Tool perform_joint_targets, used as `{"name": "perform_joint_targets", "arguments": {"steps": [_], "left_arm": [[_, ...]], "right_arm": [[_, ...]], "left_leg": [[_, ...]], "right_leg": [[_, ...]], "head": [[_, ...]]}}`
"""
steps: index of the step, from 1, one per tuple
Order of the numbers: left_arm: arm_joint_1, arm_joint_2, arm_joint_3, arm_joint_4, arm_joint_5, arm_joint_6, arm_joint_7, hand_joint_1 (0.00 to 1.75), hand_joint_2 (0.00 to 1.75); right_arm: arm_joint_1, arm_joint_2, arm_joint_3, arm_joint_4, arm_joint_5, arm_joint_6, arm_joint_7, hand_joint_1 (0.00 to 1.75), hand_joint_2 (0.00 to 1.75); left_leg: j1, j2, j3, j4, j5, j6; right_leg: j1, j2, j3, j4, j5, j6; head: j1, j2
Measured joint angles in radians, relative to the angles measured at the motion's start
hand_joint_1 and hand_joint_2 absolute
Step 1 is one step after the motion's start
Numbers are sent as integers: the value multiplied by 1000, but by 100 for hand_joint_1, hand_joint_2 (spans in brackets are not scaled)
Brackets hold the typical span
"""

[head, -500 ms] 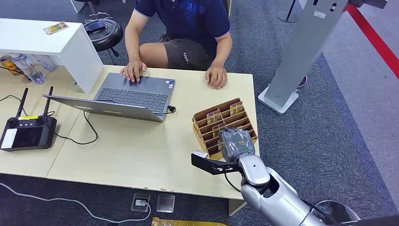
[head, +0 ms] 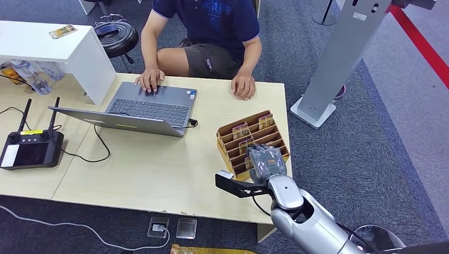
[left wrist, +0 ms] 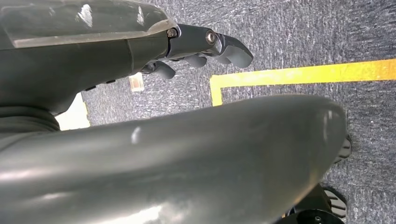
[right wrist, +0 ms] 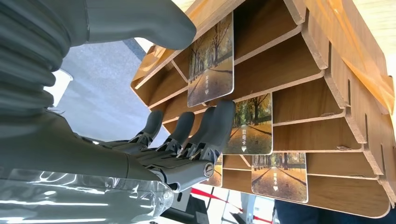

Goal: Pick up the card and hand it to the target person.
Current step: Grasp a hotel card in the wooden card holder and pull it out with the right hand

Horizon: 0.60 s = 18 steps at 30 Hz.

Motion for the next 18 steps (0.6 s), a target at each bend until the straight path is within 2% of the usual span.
{"name": "perform_joint_targets", "arguments": {"steps": [15, 18], "left_arm": [[0, 0, -1, 0, -6, -5, -3, 0, 0], [0, 0, -1, 0, -6, -5, -3, 0, 0]], "right_arm": [[16, 0, -2, -1, 10, 1, 10, 84, 175], [17, 0, -2, -1, 10, 1, 10, 112, 175]], "left_leg": [[0, 0, 0, 0, 0, 0], [0, 0, 0, 0, 0, 0]], "right_leg": [[0, 0, 0, 0, 0, 0], [0, 0, 0, 0, 0, 0]], "head": [[0, 0], [0, 0]]}}
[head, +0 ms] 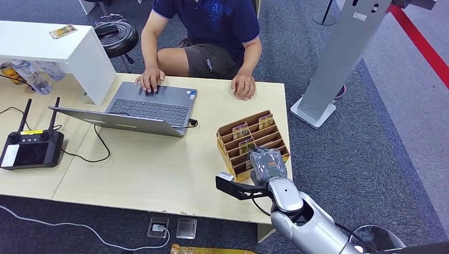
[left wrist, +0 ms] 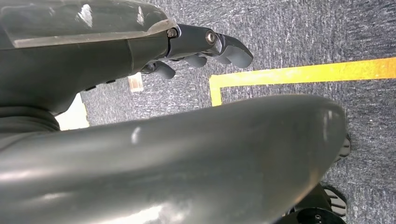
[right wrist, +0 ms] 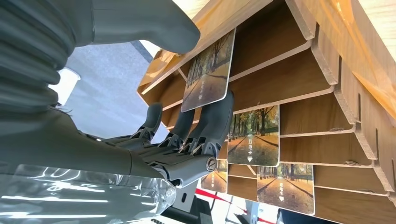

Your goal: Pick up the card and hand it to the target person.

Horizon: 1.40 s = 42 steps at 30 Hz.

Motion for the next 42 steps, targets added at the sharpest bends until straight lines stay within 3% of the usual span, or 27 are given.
{"name": "perform_joint_targets", "arguments": {"steps": [2, 6, 13, 30, 36, 42], "left_arm": [[0, 0, 0, 0, 0, -1, 0, 0, 0], [0, 0, 0, 0, 0, -3, 0, 0, 0], [0, 0, 0, 0, 0, -4, -1, 0, 0], [0, 0, -9, 0, 7, -6, -18, 0, 0], [1, 0, -9, 0, 12, -5, -20, 0, 0], [1, 0, -11, 0, 9, -3, -27, 0, 0]], "right_arm": [[0, 0, 0, 0, 0, 0, 0, 129, 175], [0, 0, -1, 0, 1, 0, 0, 136, 175], [-1, 0, -5, 0, 3, -2, 0, 164, 175], [1, 0, -8, -26, 52, -16, -13, 164, 175], [-18, -8, -29, -128, 77, -18, 8, 164, 175], [-112, -31, -63, -284, 27, 10, 41, 164, 175]], "left_leg": [[0, 0, 0, 0, 0, 0], [0, 0, 0, 0, 0, 0], [0, 0, 0, 0, 0, 0], [0, 0, 0, 0, 0, 0], [0, 0, 0, 0, 0, 0], [0, 1, 0, 0, 0, 0]], "right_leg": [[0, 0, 0, 0, 0, 0], [0, 0, 0, 0, 0, 0], [0, 0, 0, 0, 0, 0], [0, 0, 0, 0, 0, 0], [0, 0, 0, 0, 0, 0], [0, 0, 0, 0, 0, 0]], "head": [[0, 0], [0, 0], [0, 0], [0, 0], [0, 0], [1, 0]]}}
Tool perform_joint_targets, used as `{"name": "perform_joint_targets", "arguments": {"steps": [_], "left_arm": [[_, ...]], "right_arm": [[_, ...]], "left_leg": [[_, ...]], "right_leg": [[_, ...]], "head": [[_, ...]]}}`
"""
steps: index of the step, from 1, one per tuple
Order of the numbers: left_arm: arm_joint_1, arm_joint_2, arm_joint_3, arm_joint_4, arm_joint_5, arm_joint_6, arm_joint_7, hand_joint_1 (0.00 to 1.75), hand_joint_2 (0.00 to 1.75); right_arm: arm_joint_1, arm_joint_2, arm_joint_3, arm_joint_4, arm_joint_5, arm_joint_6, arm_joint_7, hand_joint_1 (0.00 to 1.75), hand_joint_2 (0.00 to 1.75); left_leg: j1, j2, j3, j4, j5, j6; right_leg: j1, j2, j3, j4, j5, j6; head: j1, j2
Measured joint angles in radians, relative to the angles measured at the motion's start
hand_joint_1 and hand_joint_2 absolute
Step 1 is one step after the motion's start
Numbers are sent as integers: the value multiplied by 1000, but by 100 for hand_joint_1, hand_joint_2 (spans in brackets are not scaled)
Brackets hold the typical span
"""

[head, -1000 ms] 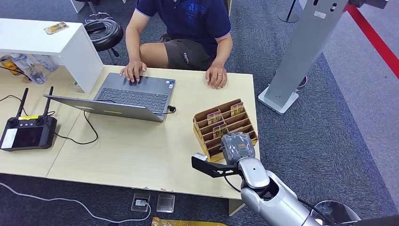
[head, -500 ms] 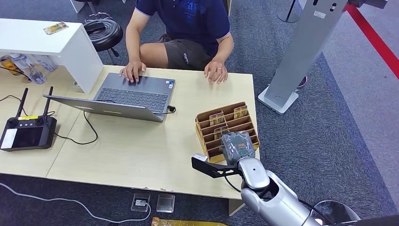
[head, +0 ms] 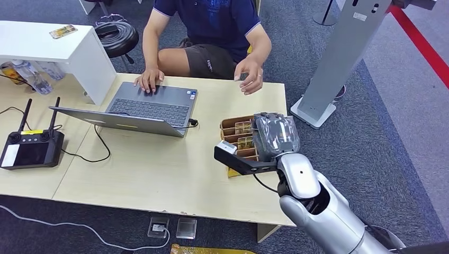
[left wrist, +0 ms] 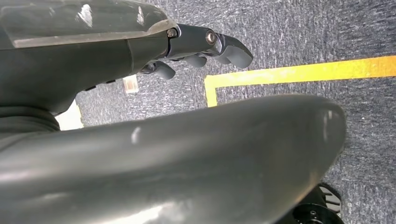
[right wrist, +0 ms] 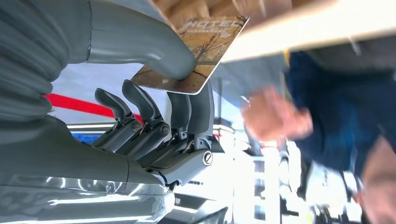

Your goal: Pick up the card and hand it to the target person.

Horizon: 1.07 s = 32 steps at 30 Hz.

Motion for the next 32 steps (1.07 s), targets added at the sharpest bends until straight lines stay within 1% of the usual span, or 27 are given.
{"name": "perform_joint_targets", "arguments": {"steps": [4, 7, 11, 13, 16, 19, 23, 28, 32], "left_arm": [[-2, 0, -8, 0, -17, -5, -5, 0, 0], [-6, 0, -19, 0, -32, -10, -12, 0, 0], [-16, 0, -38, 0, -43, -13, -16, 0, 0], [-19, 0, -44, 0, -43, -14, -16, 0, 0], [-21, 0, -52, 0, -34, -14, -16, 0, 0], [-19, 0, -56, 0, -24, -13, -11, 0, 0], [-18, 0, -57, 0, -17, -10, 5, 0, 0], [-15, 3, -59, 0, -17, -19, 13, 0, 0], [-14, 6, -61, 0, -12, -16, 10, 0, 0]], "right_arm": [[-91, -1, -9, -8, -51, 2, -16, 164, 175], [-183, 19, -1, 74, -62, -9, -53, 164, 175], [-325, 91, 25, 310, -61, -35, -105, 164, 175], [-377, 133, 41, 426, -56, -42, -125, 164, 175], [-430, 194, 62, 581, -49, -65, -155, 164, 175], [-454, 243, 78, 703, -45, -86, -180, 164, 175], [-461, 286, 98, 818, -38, -101, -196, 0, 175], [-465, 310, 116, 907, -30, -116, -195, 0, 175], [-477, 313, 124, 931, -30, -135, -192, 0, 175]], "left_leg": [[0, 0, -1, 0, 0, 0], [0, -1, -1, 0, 0, 0], [0, -2, -2, 0, 1, 0], [0, -3, -2, 0, 1, 0], [0, -3, -2, 0, 1, 0], [0, -3, -2, 0, 1, 0], [0, -3, -2, 0, 1, 0], [0, -2, -2, 0, 1, 0], [0, -2, -2, 0, 1, 0]], "right_leg": [[0, 0, 0, 0, 0, 0], [0, 0, 0, 1, 0, 0], [0, -2, 0, 1, 1, -1], [0, -2, 0, 2, 1, -1], [0, -2, -1, 2, 1, -1], [0, -2, -1, 2, 0, -1], [0, -2, -1, 1, 0, -1], [0, -2, -1, 1, 1, -1], [0, -2, -1, 1, 1, -1]], "head": [[-1, 0], [-1, 0], [-1, 0], [-1, 0], [-2, 0], [-2, 0], [0, 0], [0, 0], [-1, 0]]}}
